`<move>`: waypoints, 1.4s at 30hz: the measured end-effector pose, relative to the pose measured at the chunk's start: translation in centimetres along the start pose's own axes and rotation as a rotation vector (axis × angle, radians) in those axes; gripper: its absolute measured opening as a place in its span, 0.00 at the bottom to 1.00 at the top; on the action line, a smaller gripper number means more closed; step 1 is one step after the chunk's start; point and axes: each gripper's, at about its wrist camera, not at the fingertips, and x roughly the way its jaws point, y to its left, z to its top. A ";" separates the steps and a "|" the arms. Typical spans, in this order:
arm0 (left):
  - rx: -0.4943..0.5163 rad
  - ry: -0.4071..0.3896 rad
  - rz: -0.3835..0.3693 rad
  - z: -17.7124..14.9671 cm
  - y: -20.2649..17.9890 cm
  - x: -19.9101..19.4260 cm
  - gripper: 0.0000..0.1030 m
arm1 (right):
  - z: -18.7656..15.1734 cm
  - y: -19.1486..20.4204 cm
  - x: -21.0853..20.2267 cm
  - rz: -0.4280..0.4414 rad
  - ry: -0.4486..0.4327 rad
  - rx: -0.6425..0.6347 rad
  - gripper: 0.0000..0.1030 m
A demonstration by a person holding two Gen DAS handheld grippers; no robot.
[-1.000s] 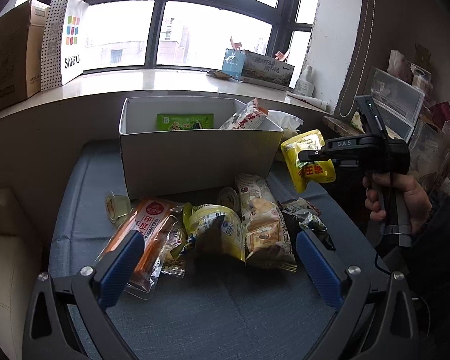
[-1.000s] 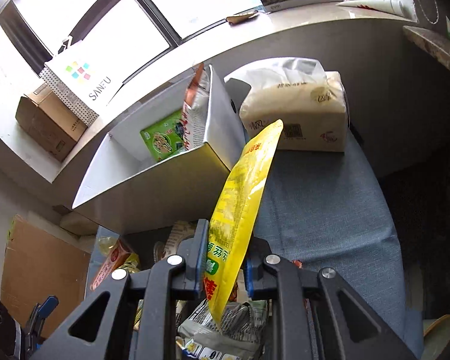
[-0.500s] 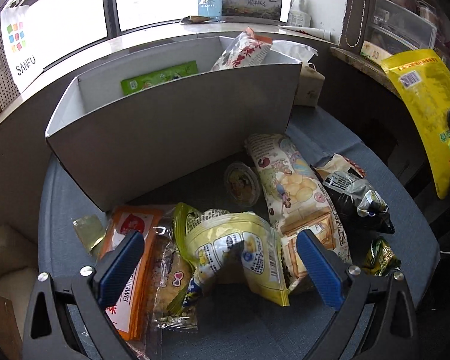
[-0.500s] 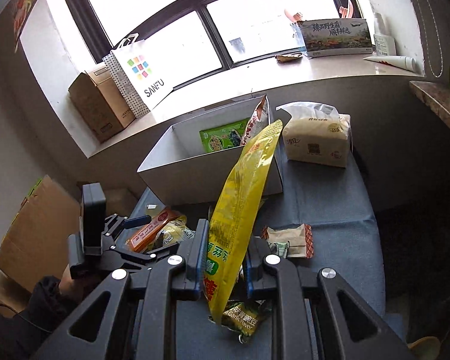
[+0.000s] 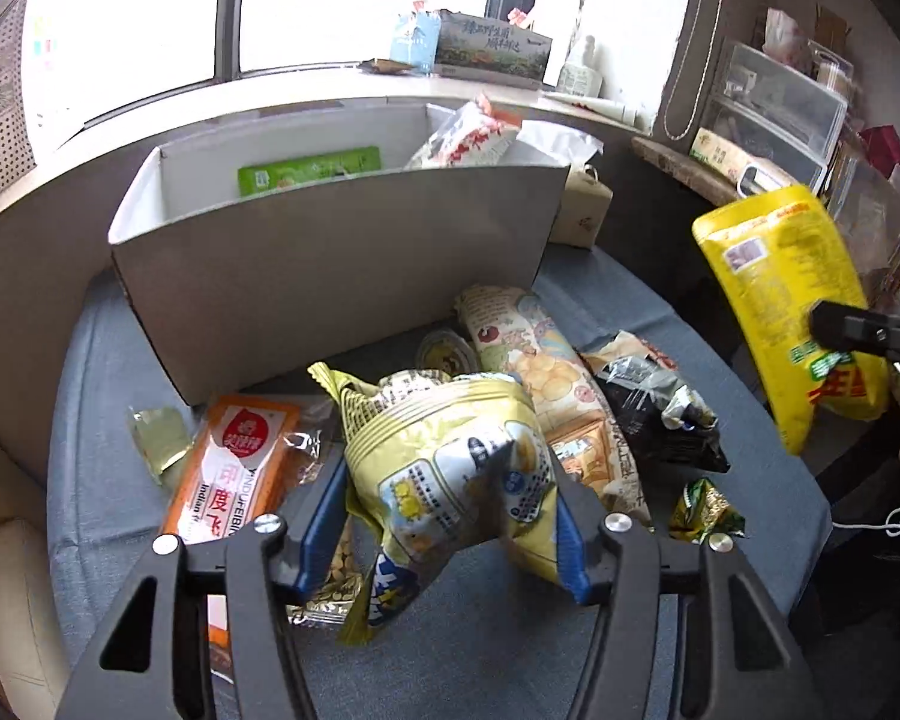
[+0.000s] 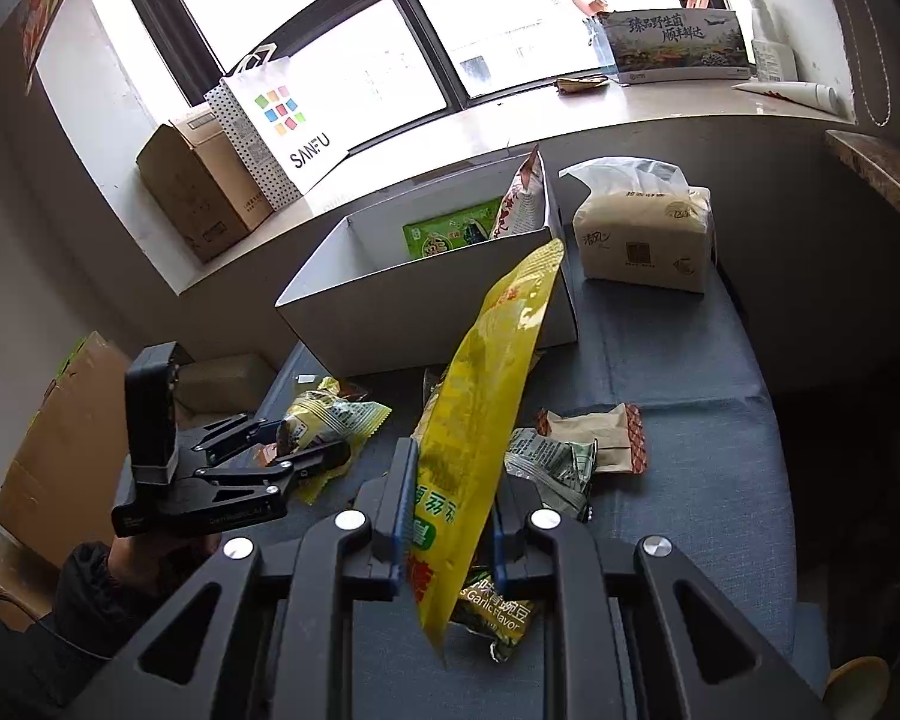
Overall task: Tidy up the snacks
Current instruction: 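Drop the pale yellow bag into the box with the left gripper while the right drops the yellow pouch, then move both grippers back over the remaining snacks on the table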
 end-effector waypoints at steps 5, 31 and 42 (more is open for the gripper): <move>-0.027 -0.149 0.006 0.4 0.3 -5.8 0.61 | 0.8 1.3 1.1 0.014 0.000 -0.037 0.20; -0.179 -0.055 0.193 18.2 11.7 6.0 1.00 | 21.3 2.9 17.1 -0.143 0.008 -0.058 0.80; -0.198 -0.112 0.202 16.2 11.8 3.1 1.00 | 21.2 1.8 13.7 -0.074 -0.087 -0.015 1.00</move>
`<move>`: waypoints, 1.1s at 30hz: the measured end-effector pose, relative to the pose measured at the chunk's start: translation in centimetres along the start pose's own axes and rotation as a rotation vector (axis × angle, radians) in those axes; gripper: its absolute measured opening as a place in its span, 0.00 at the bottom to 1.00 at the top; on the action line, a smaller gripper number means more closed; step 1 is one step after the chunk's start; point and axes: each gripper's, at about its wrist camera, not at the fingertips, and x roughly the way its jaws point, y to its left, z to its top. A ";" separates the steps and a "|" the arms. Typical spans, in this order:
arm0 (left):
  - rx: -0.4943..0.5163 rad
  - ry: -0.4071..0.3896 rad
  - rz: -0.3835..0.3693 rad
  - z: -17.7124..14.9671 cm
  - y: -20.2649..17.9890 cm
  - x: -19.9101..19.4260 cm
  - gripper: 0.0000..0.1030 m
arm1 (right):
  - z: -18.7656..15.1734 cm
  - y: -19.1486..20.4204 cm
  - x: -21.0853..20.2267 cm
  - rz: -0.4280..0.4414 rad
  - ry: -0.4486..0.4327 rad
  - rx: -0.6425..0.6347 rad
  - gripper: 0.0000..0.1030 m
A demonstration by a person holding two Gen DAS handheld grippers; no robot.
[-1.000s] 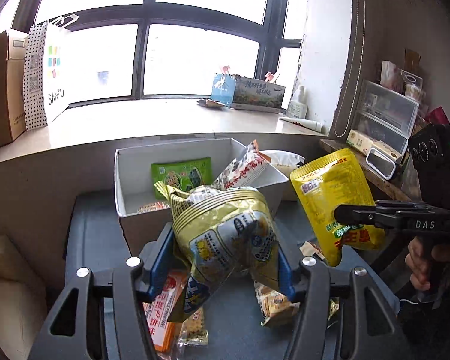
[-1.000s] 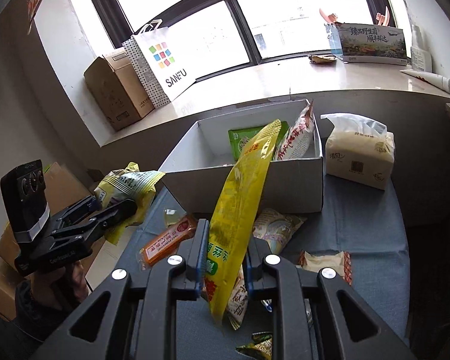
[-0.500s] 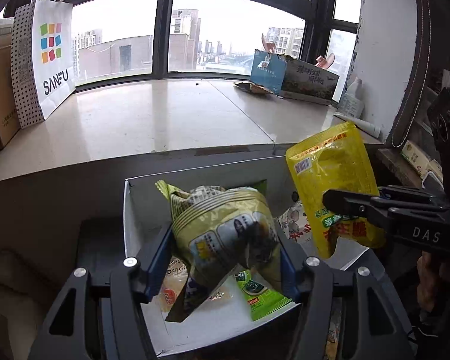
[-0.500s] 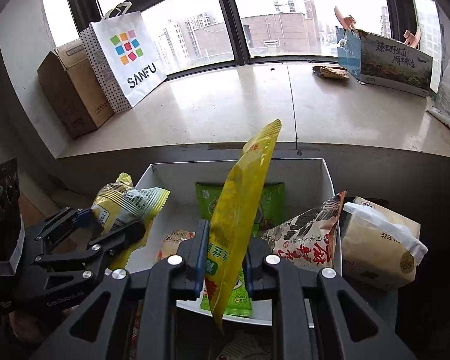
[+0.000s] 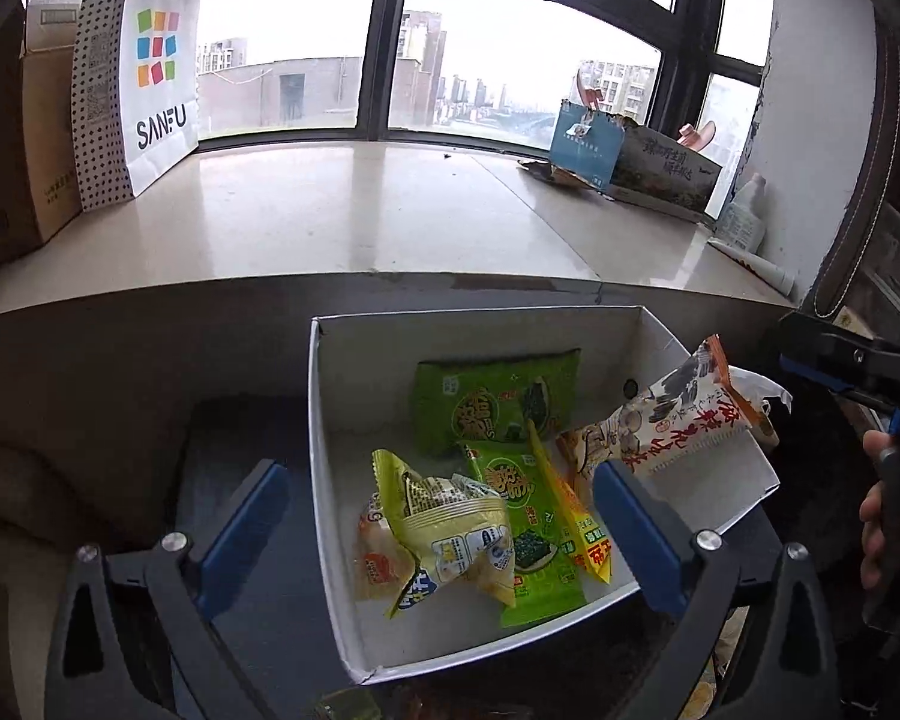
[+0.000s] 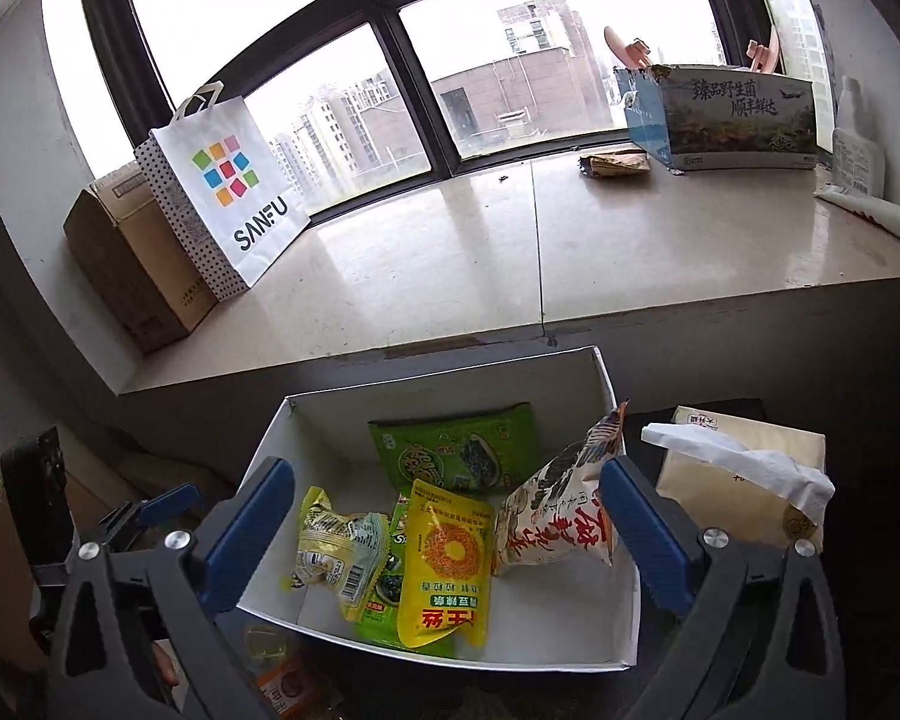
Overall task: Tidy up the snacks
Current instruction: 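Move both grippers back over the remaining snacks on the table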
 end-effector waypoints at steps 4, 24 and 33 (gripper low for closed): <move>0.068 -0.063 0.002 -1.8 -2.0 -3.2 1.00 | -1.8 0.7 -1.8 0.071 -0.006 -0.017 1.00; 0.070 -0.197 -0.133 -17.8 -9.1 -19.1 1.00 | -21.5 -2.4 -19.3 0.001 -0.104 -0.036 1.00; 0.061 -0.184 -0.112 -18.4 -8.2 -19.0 1.00 | -22.6 -0.6 -14.6 0.026 0.032 -0.063 1.00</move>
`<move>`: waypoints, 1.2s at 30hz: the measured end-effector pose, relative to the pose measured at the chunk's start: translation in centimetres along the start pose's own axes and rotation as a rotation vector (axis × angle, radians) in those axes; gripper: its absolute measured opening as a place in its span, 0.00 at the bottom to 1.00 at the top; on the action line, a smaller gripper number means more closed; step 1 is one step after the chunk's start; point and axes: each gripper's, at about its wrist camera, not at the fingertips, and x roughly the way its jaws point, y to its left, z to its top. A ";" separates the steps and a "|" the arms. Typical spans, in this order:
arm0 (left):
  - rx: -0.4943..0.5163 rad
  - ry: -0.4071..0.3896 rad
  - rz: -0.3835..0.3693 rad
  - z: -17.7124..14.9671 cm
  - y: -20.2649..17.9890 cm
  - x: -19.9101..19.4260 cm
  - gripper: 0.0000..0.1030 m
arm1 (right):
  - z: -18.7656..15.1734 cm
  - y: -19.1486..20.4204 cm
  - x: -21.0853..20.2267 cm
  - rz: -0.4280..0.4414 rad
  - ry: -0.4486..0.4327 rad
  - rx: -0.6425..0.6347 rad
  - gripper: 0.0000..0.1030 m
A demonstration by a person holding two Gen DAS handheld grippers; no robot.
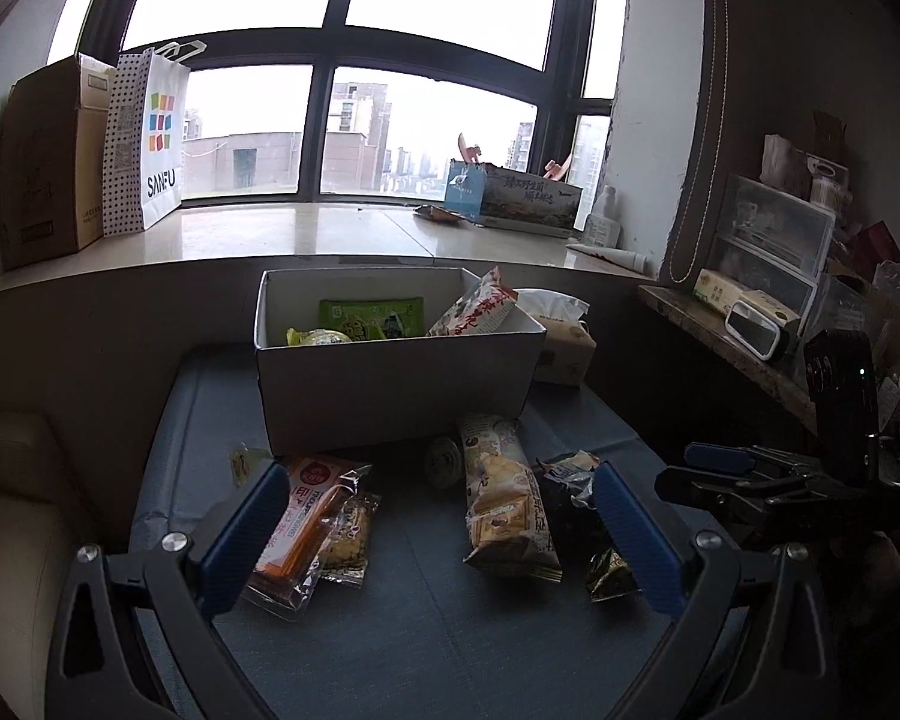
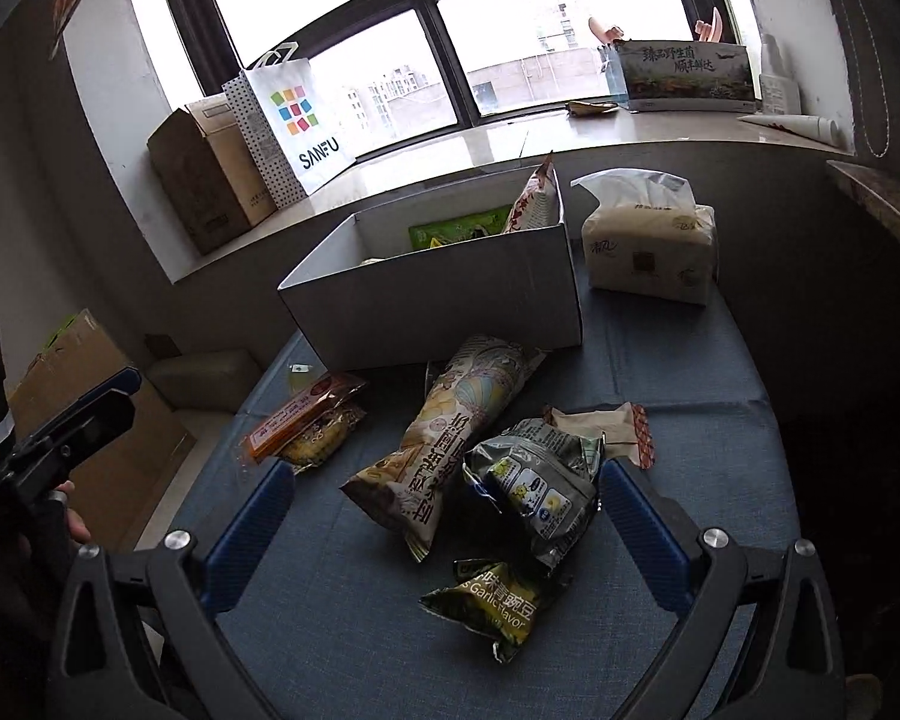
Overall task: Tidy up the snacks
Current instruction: 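Move both grippers back over the remaining snacks on the table, then grasp the long potato-chip bag with the right gripper while the left grasps the orange flying-cake pack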
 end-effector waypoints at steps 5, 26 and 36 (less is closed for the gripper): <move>-0.030 0.021 0.019 -0.7 1.3 0.2 1.00 | 2.1 1.1 5.6 -0.019 0.133 -0.008 1.00; -0.089 0.059 0.089 -2.9 5.5 -0.4 1.00 | 3.1 2.1 19.3 -0.182 0.497 -0.100 0.46; -0.001 0.147 -0.043 -2.6 5.7 2.7 1.00 | 6.2 0.9 8.1 0.052 0.263 0.035 0.41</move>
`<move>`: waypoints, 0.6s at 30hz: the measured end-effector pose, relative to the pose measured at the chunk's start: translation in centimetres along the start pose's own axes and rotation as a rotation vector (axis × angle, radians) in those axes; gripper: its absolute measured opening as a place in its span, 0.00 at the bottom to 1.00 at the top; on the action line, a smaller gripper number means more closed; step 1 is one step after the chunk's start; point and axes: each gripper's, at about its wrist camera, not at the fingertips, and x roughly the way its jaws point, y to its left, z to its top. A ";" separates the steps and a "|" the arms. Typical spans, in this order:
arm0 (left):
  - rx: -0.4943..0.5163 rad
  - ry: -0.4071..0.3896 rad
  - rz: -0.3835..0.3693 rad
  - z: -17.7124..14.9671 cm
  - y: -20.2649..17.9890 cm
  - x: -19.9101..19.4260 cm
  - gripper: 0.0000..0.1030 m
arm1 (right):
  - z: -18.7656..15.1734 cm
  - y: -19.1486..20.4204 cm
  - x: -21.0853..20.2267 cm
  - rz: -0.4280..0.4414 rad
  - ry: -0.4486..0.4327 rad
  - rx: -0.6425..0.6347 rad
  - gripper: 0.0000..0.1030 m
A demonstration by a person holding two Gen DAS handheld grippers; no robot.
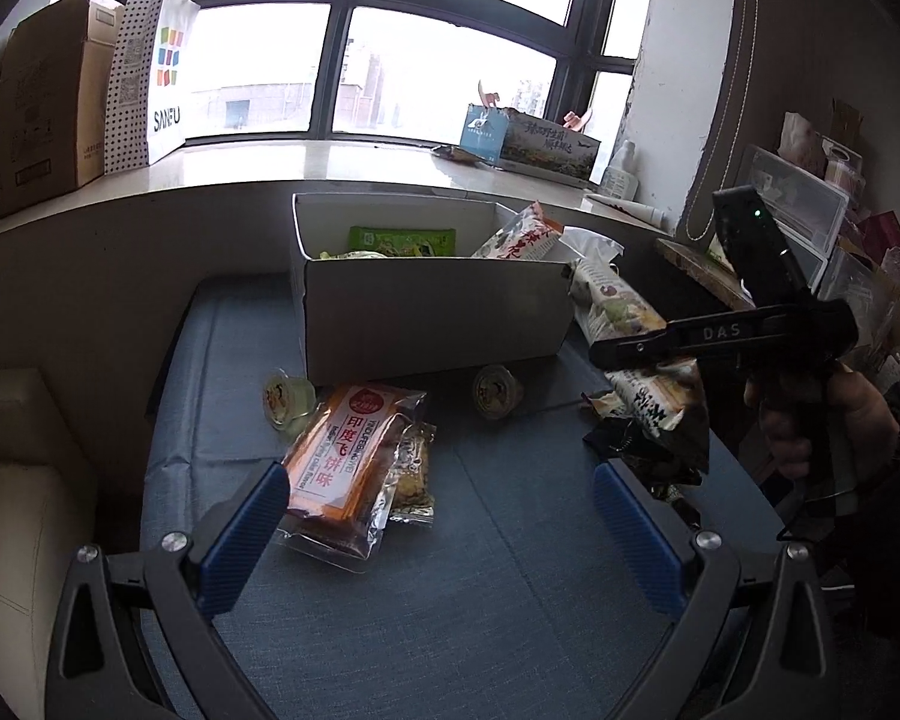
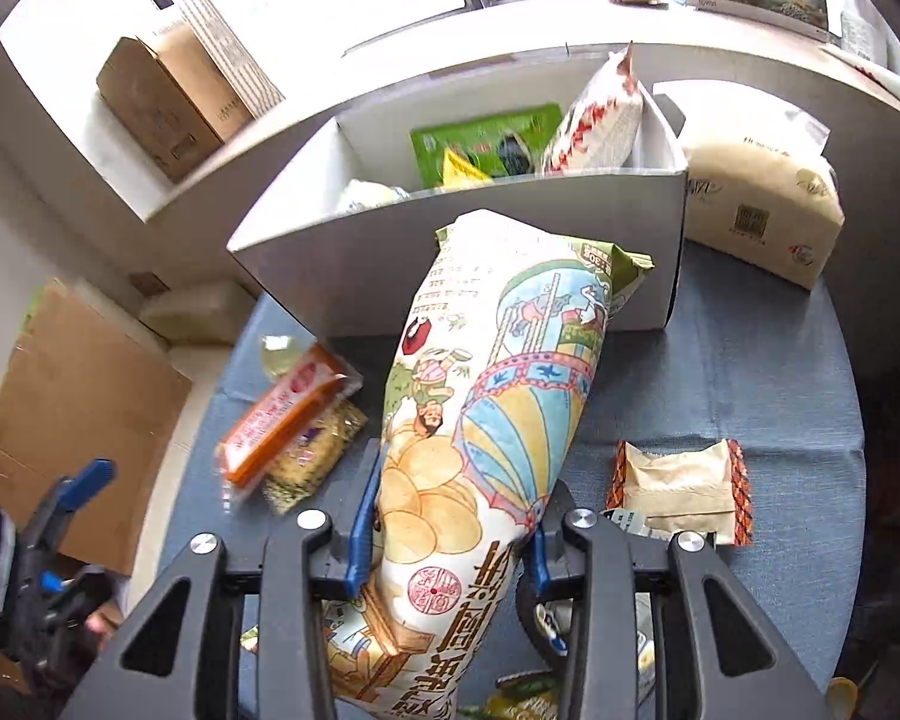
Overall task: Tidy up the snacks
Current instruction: 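Grasp the long potato-chip bag with the right gripper while the left grasps the orange flying-cake pack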
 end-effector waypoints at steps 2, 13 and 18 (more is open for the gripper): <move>0.031 0.052 -0.023 0.5 0.9 2.0 1.00 | -0.6 0.4 -2.9 0.024 -0.054 -0.016 0.41; 0.054 0.338 -0.090 2.2 7.0 13.6 1.00 | -6.0 2.3 -9.9 0.078 -0.166 -0.074 0.41; 0.086 0.419 -0.057 1.6 7.3 15.7 1.00 | -7.1 1.7 -9.9 0.067 -0.164 -0.060 0.41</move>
